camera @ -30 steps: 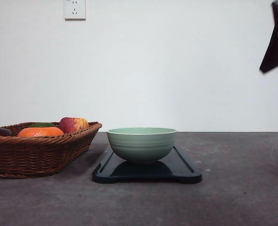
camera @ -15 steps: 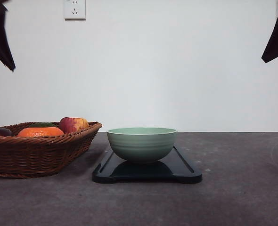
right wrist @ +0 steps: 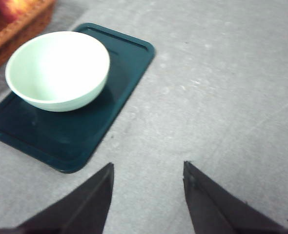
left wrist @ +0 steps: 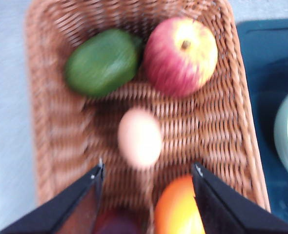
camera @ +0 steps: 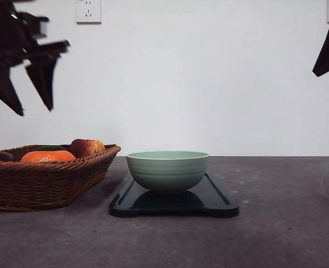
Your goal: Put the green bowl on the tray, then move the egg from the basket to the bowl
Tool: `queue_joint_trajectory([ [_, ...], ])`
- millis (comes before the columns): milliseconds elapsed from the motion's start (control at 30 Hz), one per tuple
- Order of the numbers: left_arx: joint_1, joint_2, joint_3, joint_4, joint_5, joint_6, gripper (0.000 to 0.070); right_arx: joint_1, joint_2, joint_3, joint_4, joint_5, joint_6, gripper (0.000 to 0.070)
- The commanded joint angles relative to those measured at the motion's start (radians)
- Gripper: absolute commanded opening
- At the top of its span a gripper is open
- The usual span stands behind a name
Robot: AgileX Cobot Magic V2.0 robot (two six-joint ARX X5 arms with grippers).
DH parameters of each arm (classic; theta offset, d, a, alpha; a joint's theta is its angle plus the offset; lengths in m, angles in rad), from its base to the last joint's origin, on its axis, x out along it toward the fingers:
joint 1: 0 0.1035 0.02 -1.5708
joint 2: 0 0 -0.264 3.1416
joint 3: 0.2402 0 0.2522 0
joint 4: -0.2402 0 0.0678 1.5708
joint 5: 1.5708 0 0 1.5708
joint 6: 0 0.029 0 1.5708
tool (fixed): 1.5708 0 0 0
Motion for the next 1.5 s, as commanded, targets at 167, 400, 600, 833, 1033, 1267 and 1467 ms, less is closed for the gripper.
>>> queue_joint_trajectory([
  [167,-0.006,0.131,0.034,0.052,-0.012,-0.052,0.0409,0.003,0.005,0.006,0.002,0.008,0.034,0.0271],
  [400,-0.006,0.215,0.034,0.087,-0.021,-0.051,0.0408,0.003,0.005,0.006,-0.015,0.024,0.038,0.0271],
  [600,-0.006,0.264,0.034,0.093,-0.021,-0.051,0.0404,0.003,0.005,0.006,-0.016,0.024,0.056,0.0271],
  [833,-0.007,0.273,0.034,0.109,-0.021,-0.051,0.0388,0.003,0.005,0.006,-0.016,0.024,0.059,0.0272],
  [1033,-0.010,0.273,0.034,0.112,-0.021,-0.048,0.0173,0.003,0.005,0.006,-0.015,0.027,0.062,0.0271],
  [1267,-0.012,0.273,0.034,0.110,-0.020,-0.047,0.0164,0.003,0.005,0.006,-0.014,0.027,0.063,0.0271],
  [1467,-0.012,0.253,0.034,0.090,-0.020,-0.037,0.0198,0.003,0.005,0.006,-0.015,0.027,0.063,0.0272],
])
